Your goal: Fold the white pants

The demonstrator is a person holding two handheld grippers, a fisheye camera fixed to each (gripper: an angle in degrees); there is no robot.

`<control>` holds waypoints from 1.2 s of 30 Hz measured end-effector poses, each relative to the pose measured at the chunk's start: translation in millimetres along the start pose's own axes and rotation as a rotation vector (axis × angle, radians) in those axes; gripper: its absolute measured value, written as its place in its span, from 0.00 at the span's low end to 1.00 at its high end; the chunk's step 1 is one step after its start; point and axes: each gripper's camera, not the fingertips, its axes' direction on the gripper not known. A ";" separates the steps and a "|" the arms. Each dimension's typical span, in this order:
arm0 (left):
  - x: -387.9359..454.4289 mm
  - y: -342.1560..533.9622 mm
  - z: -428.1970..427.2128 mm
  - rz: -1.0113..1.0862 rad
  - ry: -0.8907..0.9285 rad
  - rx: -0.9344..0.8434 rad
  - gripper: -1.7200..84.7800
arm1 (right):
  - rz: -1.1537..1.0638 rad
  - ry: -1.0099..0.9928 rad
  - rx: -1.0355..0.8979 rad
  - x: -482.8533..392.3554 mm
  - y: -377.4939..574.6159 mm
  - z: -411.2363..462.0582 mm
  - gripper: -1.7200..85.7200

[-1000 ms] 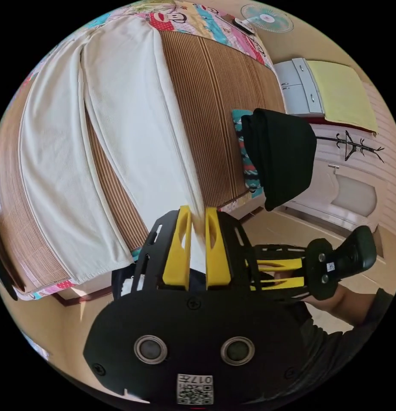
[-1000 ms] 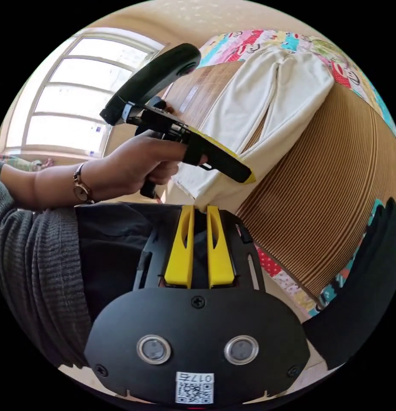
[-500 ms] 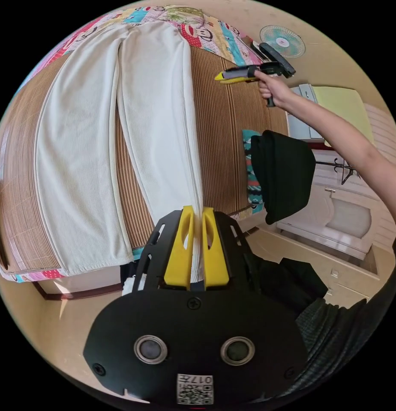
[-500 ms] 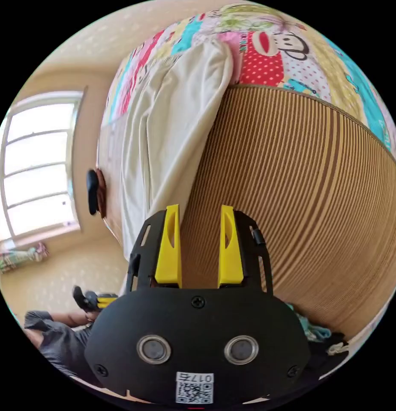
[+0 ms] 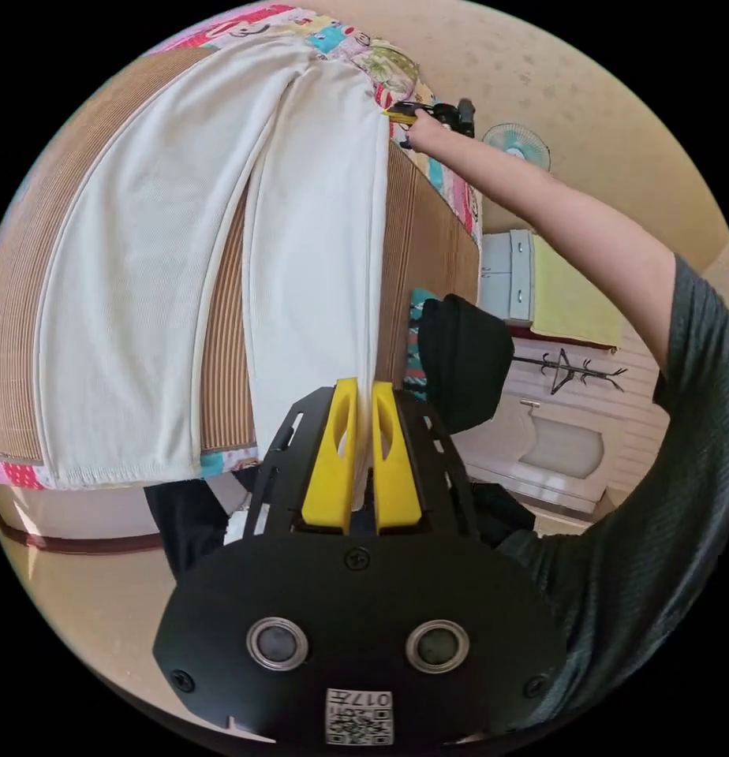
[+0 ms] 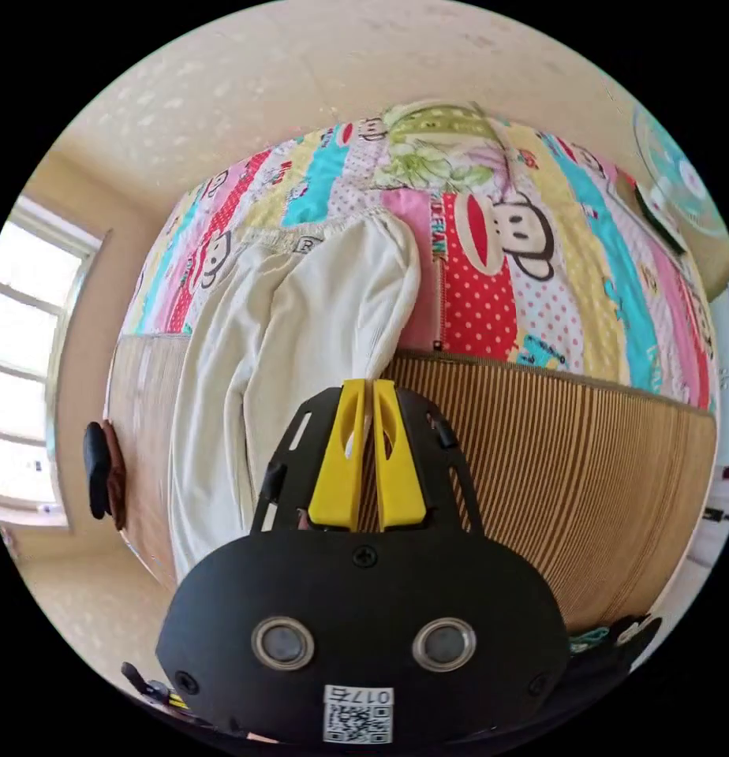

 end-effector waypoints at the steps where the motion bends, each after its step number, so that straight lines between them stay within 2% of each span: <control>1: -8.9 3.0 -7.9 -0.032 0.070 0.019 0.06 | -0.098 0.077 0.023 -36.3 -5.0 -8.5 0.05; 3: -44.3 21.0 -43.3 -0.136 0.311 0.145 0.06 | -0.235 0.158 0.052 -91.9 -13.6 -17.7 0.05; 5: -68.2 35.0 -69.0 -0.195 0.391 0.231 0.06 | -0.384 0.129 0.075 -162.9 -28.6 -25.8 0.05; 7: -87.6 45.2 -91.6 -0.223 0.382 0.289 0.06 | -0.441 0.067 0.066 -208.5 -41.9 -23.4 0.05; 11: -133.5 50.7 -127.1 -0.255 0.156 0.329 0.06 | -0.429 -0.159 -0.055 -264.2 -67.5 17.3 0.07; 15: -187.8 41.3 -136.2 -0.289 -0.128 0.268 0.06 | -0.426 -0.333 -0.019 -250.1 -42.4 32.0 0.10; 18: -215.6 29.9 -128.8 -0.321 -0.202 0.185 0.06 | -0.412 -0.380 -0.100 -211.3 19.5 58.8 0.11; 23: -214.9 7.3 -120.8 -0.210 -0.324 0.066 0.06 | -0.198 -0.535 -0.403 -121.8 193.5 122.7 0.14; 29: -202.1 -14.0 -113.1 -0.061 -0.491 -0.087 0.06 | 0.079 -0.714 -0.519 -98.7 342.7 151.3 0.15; 33: -202.4 -28.3 -108.3 0.015 -0.565 -0.204 0.05 | 0.134 -0.676 -0.582 -104.5 359.2 170.4 0.08; 36: -199.8 -33.1 -120.1 0.071 -0.534 -0.251 0.05 | 0.097 -0.743 -0.564 -105.1 342.7 161.5 0.05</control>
